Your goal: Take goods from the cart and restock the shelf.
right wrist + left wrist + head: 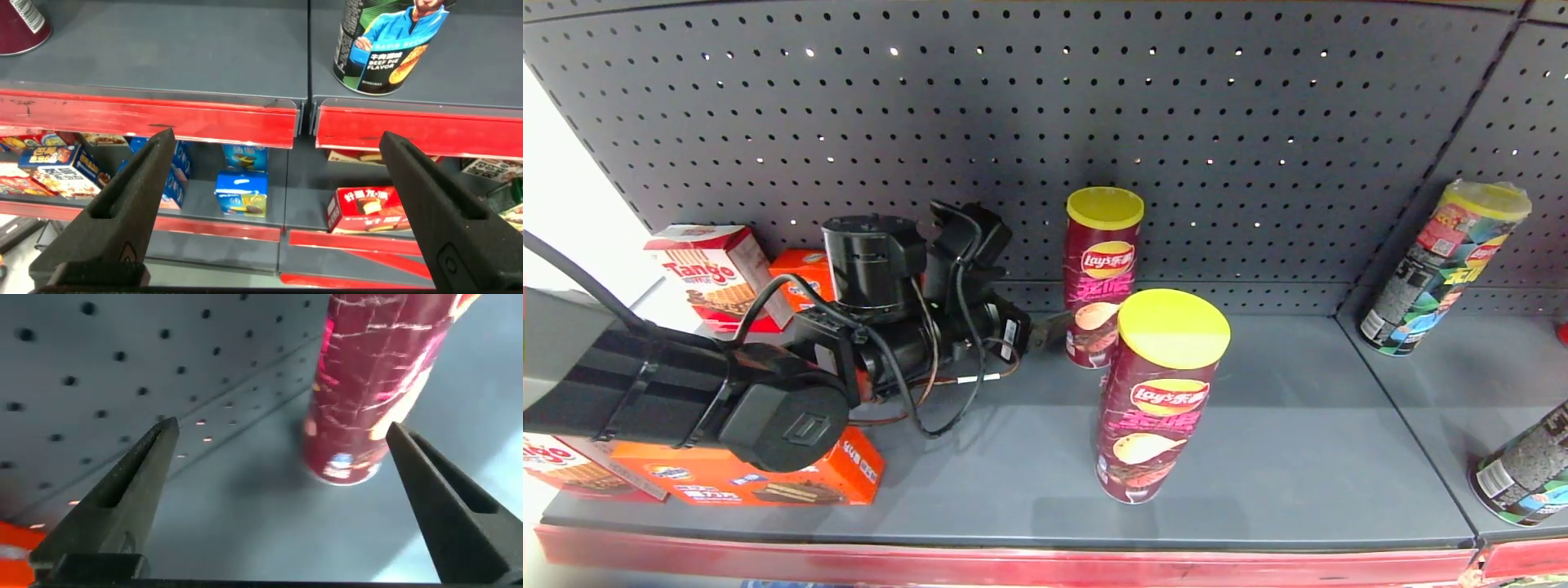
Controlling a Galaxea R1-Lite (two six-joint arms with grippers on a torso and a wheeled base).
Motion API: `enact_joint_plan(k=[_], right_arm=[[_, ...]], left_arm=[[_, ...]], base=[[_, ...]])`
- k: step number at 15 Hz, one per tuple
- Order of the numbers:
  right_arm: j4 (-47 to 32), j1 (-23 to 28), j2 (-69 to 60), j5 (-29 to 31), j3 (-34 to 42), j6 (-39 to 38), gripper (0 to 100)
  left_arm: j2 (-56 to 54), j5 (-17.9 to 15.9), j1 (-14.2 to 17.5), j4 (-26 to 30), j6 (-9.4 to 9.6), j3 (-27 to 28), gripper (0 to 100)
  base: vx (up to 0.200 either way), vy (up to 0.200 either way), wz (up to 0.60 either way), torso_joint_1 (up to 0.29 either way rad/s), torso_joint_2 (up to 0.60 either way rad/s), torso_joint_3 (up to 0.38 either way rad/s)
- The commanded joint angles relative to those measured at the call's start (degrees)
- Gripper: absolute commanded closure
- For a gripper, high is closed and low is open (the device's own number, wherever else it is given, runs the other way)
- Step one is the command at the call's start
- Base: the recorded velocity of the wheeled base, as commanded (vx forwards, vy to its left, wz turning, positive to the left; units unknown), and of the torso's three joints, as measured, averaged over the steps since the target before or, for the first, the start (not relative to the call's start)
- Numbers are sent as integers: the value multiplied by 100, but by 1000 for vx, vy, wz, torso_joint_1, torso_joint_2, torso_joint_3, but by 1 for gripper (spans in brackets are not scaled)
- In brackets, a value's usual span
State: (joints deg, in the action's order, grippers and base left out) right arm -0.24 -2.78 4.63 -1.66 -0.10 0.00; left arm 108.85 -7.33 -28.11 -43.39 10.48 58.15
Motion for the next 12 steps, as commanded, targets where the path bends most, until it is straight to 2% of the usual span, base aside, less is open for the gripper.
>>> enact_joint_plan(k=[1, 2, 4, 5, 6, 7, 9, 12], right_arm=[[-2, -3, 11, -1, 1, 0, 0], [-2, -3, 11, -1, 1, 0, 0], [-2, -3, 11, -1, 1, 0, 0], [-2, -3, 11, -1, 1, 0, 0], [-2, -3, 11, -1, 1, 0, 0], [-2, -3, 11, -10, 1, 0, 0], [-2, -3, 11, -1, 1, 0, 0], [-2, -3, 11, -1, 1, 0, 0]], left_arm=[[-30, 161, 7, -3, 147, -23, 0], [-30, 161, 7, -3, 147, -23, 0], [5, 566, 25, -12, 200, -5, 0], [5, 566, 25, -12, 200, -5, 0], [84, 812, 104, -12, 375, 12, 0], [163, 944, 122, -12, 472, 74, 0], [339, 1084, 113, -12, 481, 346, 0], [488, 1102, 51, -12, 490, 557, 0]], base=[[0, 0, 0, 0, 0, 0], [0, 0, 0, 0, 0, 0], [0, 0, 0, 0, 0, 0], [0, 0, 0, 0, 0, 0], [0, 0, 0, 0, 0, 0], [0, 0, 0, 0, 0, 0], [0, 0, 0, 0, 0, 0], [0, 0, 0, 0, 0, 0]])
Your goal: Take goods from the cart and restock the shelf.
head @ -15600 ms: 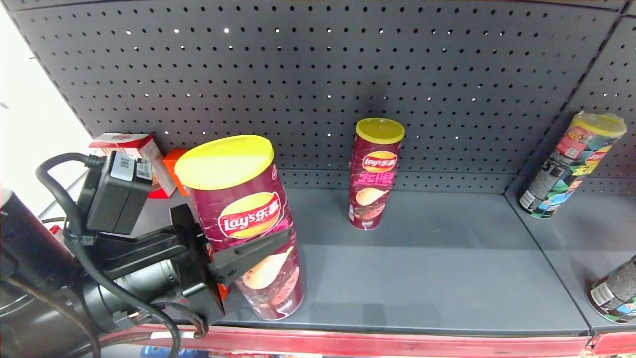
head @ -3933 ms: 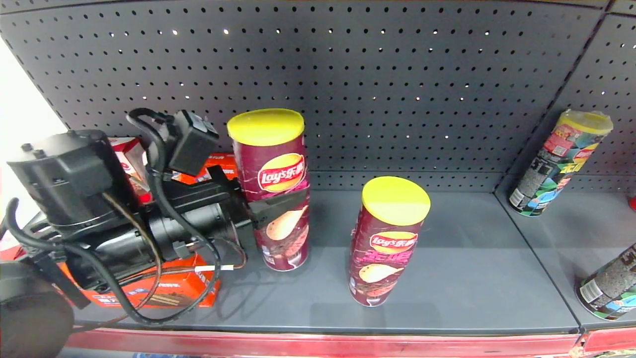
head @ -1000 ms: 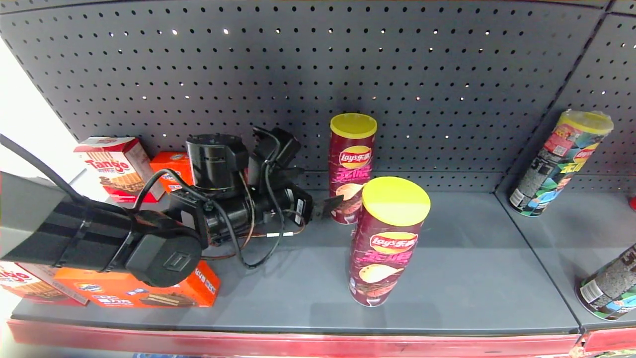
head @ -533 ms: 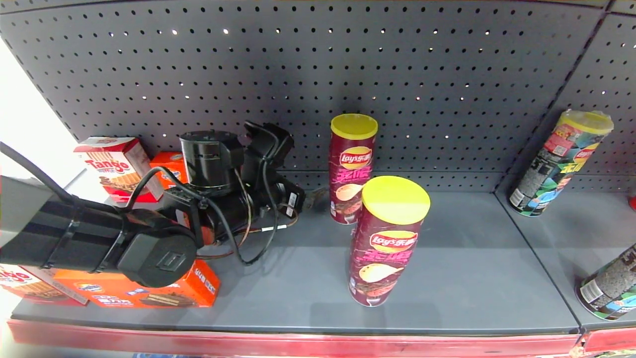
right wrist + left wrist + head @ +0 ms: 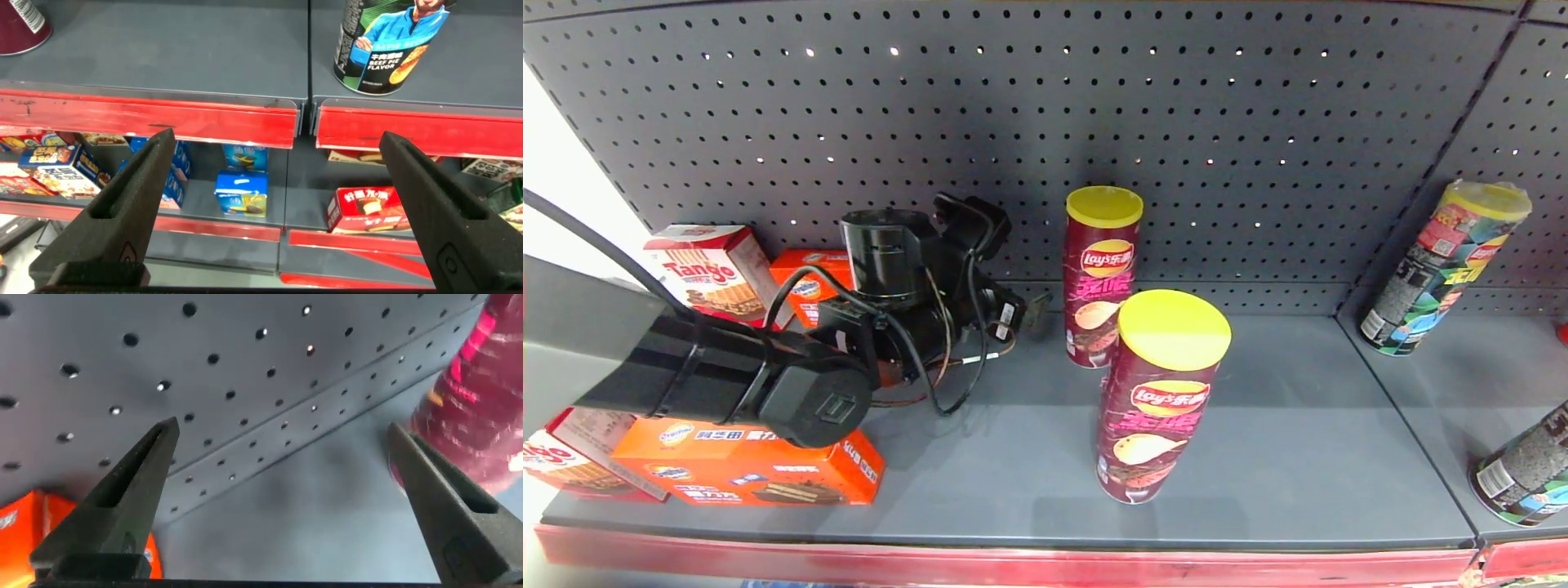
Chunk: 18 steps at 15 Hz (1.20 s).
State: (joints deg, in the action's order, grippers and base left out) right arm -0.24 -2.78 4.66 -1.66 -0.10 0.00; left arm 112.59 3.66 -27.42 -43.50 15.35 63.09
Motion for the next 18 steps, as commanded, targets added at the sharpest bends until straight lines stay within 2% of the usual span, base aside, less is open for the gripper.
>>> enact_joint_plan(k=[1, 18], right_arm=[[-2, -3, 9, -1, 1, 0, 0], [-2, -3, 9, -10, 1, 0, 0]], left_arm=[[131, 3, -115, -1, 3, 72, 0], [474, 3, -203, 8, -5, 310, 0]], base=[[0, 0, 0, 0, 0, 0], [0, 0, 0, 0, 0, 0]])
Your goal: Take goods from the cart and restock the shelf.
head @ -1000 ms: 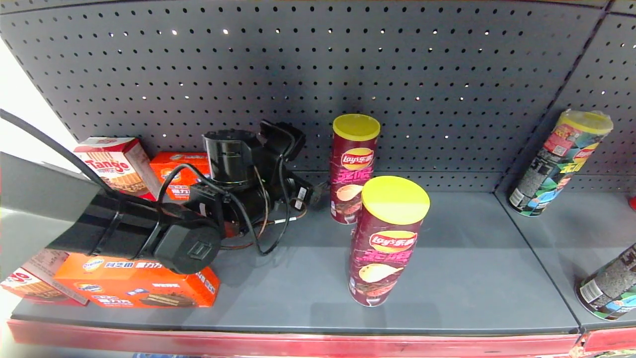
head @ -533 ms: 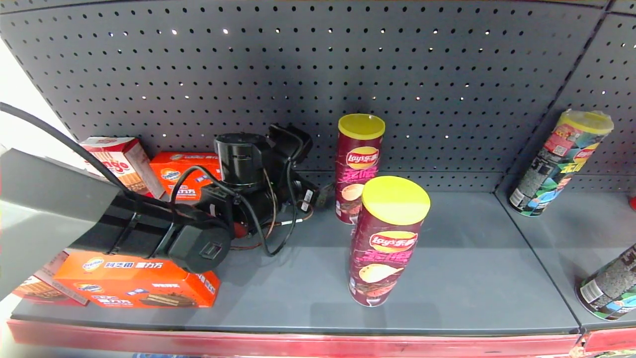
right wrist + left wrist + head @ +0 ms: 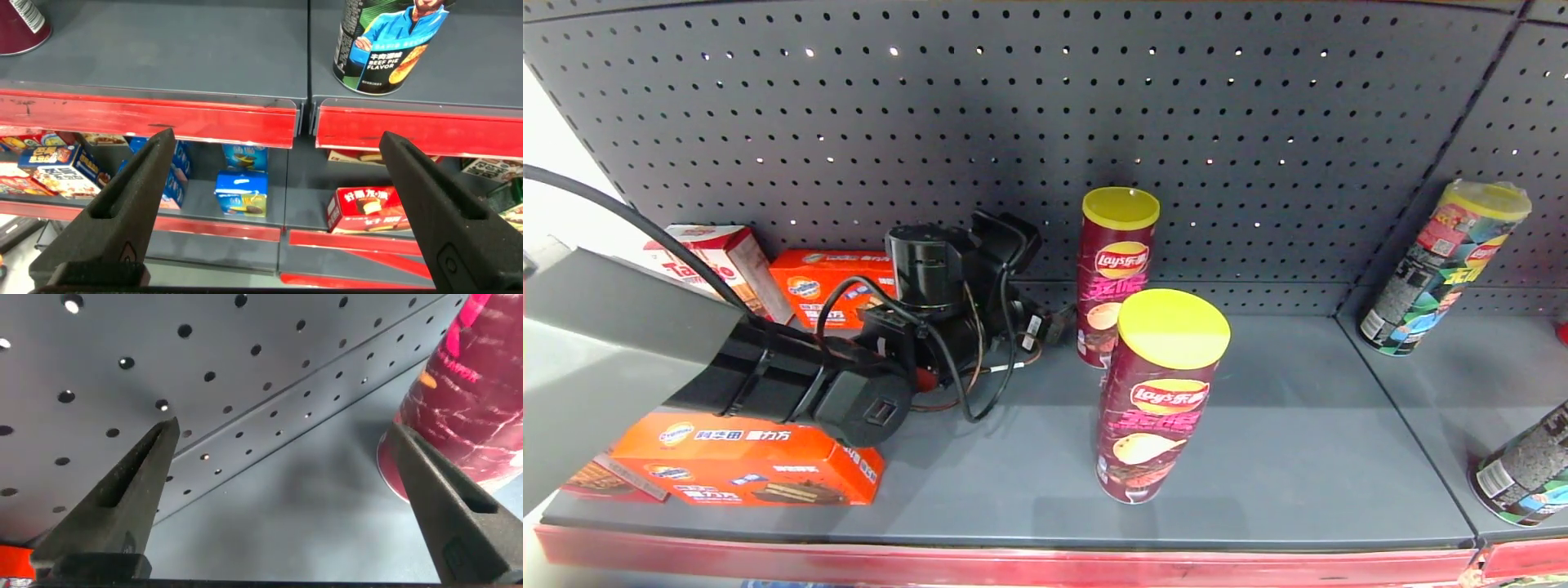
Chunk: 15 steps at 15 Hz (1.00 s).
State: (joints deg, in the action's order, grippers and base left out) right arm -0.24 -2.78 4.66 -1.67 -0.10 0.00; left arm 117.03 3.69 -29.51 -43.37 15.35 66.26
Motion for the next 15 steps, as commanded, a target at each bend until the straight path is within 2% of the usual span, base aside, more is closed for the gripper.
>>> enact_joint_plan(k=[1, 2, 3, 4, 5, 8, 10, 13, 15], right_arm=[[-2, -3, 9, 0, 1, 0, 0], [-2, -3, 9, 0, 1, 0, 0], [-2, -3, 9, 0, 1, 0, 0], [-2, -3, 9, 0, 1, 0, 0], [-2, -3, 9, 0, 1, 0, 0], [-2, -3, 9, 0, 1, 0, 0], [-2, -3, 9, 0, 1, 0, 0], [-2, -3, 9, 0, 1, 0, 0], [-2, -3, 9, -9, 1, 9, 0]], left_arm=[[13, 9, 7, -4, -14, -16, 0], [13, 9, 7, -4, -14, -16, 0], [-163, 88, 42, -13, -49, -25, 0], [-391, 316, 51, -22, -58, -104, 0], [-391, 316, 51, -22, -58, -104, 0], [-1218, 844, -19, -127, -67, -772, 0], [-1806, 1063, -11, -101, -76, -1220, 0], [-2413, 1142, -28, -66, -23, -1756, 0], [-2624, 1142, -28, -57, 144, -1871, 0]], base=[[0, 0, 0, 0, 0, 0], [0, 0, 0, 0, 0, 0], [0, 0, 0, 0, 0, 0], [0, 0, 0, 0, 0, 0], [0, 0, 0, 0, 0, 0], [0, 0, 0, 0, 0, 0], [0, 0, 0, 0, 0, 0], [0, 0, 0, 0, 0, 0], [0, 0, 0, 0, 0, 0]])
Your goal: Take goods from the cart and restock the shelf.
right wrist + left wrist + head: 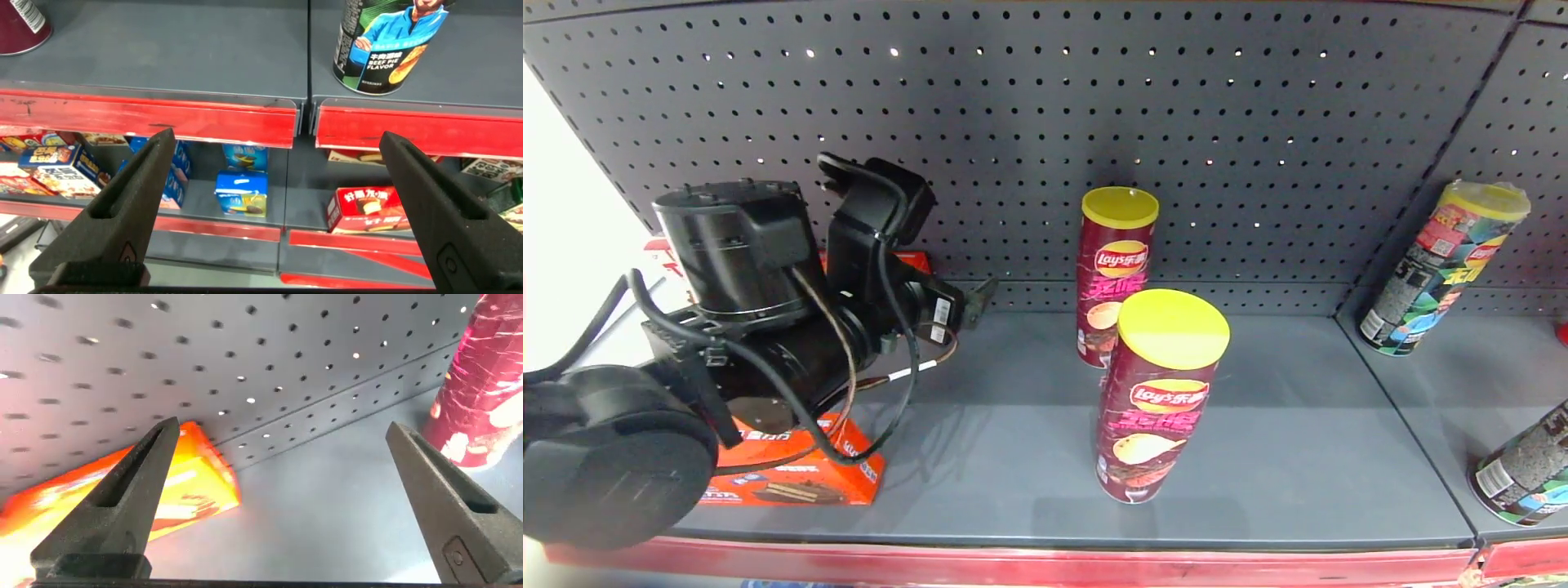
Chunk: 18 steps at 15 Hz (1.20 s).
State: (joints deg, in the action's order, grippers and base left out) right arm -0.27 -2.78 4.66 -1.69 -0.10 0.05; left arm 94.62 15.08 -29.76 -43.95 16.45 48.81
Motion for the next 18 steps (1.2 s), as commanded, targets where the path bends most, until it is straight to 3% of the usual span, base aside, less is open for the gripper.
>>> enact_joint_plan(k=[1, 5, 6, 7, 8, 11, 13, 16, 18], right_arm=[[0, -3, 9, -6, 1, 4, 0], [27, -82, 53, 11, -113, -58, 0], [-43, -153, 563, -15, -1080, -646, 0], [-43, -153, 563, -15, -1080, -646, 0], [-448, -372, 1283, -314, -1651, -857, 0], [-430, -601, 2101, -1140, -2152, -497, 0], [-421, -988, 2813, -1580, -2311, -269, 0], [-360, -1911, 3727, -1509, -2328, -198, 0], [36, -2218, 4307, -1395, -2355, -189, 0]], left_arm=[[-524, 4, -4, 9, 87, -144, 0], [-559, 4, 5, 0, 87, -293, 0], [-568, 4, 5, 0, 87, -293, 0], [-568, 4, 5, 0, 87, -293, 0], [-559, -5, 23, -26, 87, -372, 0], [-682, -5, 49, 0, 87, -460, 0], [-735, -5, 58, 0, 87, -566, 0], [-849, -14, 67, -9, 78, -706, 0], [-928, -14, 75, -17, 69, -733, 0]], base=[[0, 0, 0, 0, 0, 0], [0, 0, 0, 0, 0, 0], [0, 0, 0, 0, 0, 0], [0, 0, 0, 0, 0, 0], [0, 0, 0, 0, 0, 0], [0, 0, 0, 0, 0, 0], [0, 0, 0, 0, 0, 0], [0, 0, 0, 0, 0, 0], [0, 0, 0, 0, 0, 0]])
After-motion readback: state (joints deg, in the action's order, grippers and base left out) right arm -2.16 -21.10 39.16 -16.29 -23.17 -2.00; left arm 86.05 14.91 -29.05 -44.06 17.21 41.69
